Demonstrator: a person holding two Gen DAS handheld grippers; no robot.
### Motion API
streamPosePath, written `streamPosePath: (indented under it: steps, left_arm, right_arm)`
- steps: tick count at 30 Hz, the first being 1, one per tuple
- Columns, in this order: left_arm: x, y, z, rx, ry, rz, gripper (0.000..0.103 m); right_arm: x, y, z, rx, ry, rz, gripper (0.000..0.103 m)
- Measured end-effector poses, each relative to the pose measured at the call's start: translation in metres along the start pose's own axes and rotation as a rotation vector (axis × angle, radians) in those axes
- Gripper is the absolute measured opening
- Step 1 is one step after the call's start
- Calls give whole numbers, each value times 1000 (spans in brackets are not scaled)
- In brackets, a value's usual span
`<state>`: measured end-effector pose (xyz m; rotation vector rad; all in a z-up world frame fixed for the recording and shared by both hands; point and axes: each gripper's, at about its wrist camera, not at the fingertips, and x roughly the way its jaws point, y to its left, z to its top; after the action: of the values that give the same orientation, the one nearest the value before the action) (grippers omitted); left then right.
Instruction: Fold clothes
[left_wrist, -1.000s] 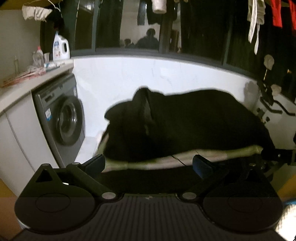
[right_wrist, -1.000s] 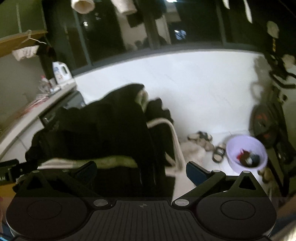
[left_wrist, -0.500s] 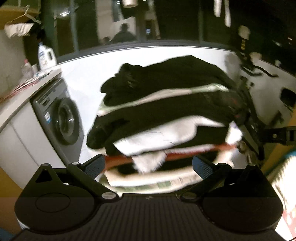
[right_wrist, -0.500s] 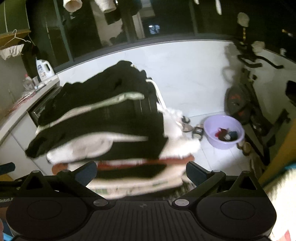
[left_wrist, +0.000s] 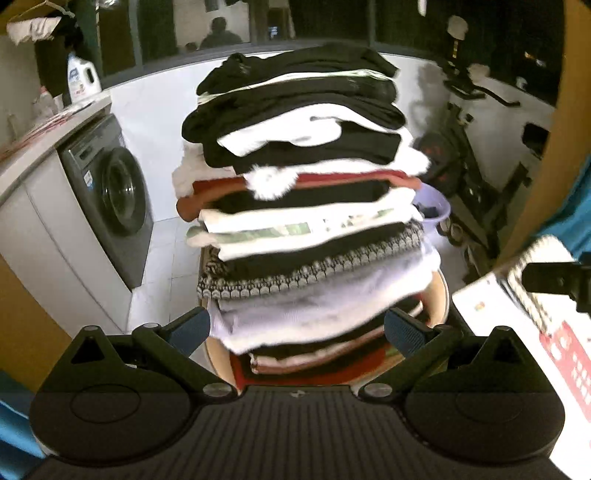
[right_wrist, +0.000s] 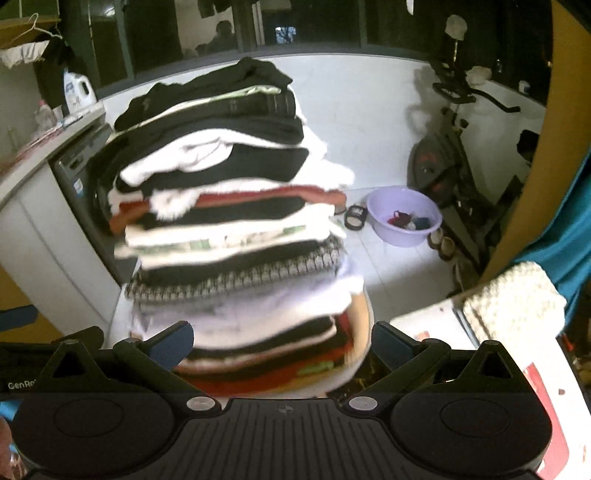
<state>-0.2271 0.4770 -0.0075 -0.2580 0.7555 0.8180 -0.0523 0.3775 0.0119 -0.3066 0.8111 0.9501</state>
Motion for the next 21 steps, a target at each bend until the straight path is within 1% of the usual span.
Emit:
streamPosePath:
  steps: [4, 6, 8, 10, 13, 16, 18, 21]
  left_arm:
    - [-17, -13, -17, 41, 12, 73, 103]
    - [-25, -19, -21, 38, 21, 94, 103]
    - [-32, -26, -24, 16, 30, 96, 103]
    - [-38, -35, -30, -20, 47, 109, 103]
    - [-42, -47, -39, -93, 110, 131, 103]
    - [-45, -60, -53, -153, 164, 112, 103]
    - [-46, -70, -64, -179, 193, 115, 103]
    - [-47, -84, -77, -195, 245, 112, 103]
  right_arm:
    - [-21, -2, -22, 24, 1, 34, 102]
    - [-28, -3, -31, 2, 2, 42, 102]
    - [-32, -6, -38, -39, 8, 35, 102]
    - [-34, -15, -48, -50, 22, 25, 102]
    - [-37, -32, -62, -42, 62, 32, 102]
    - [-39, -47, -77, -42, 91, 37, 102]
    - [-41, -56, -85, -44, 101, 41, 102]
    - [-42, -72, -94, -2, 142, 72, 102]
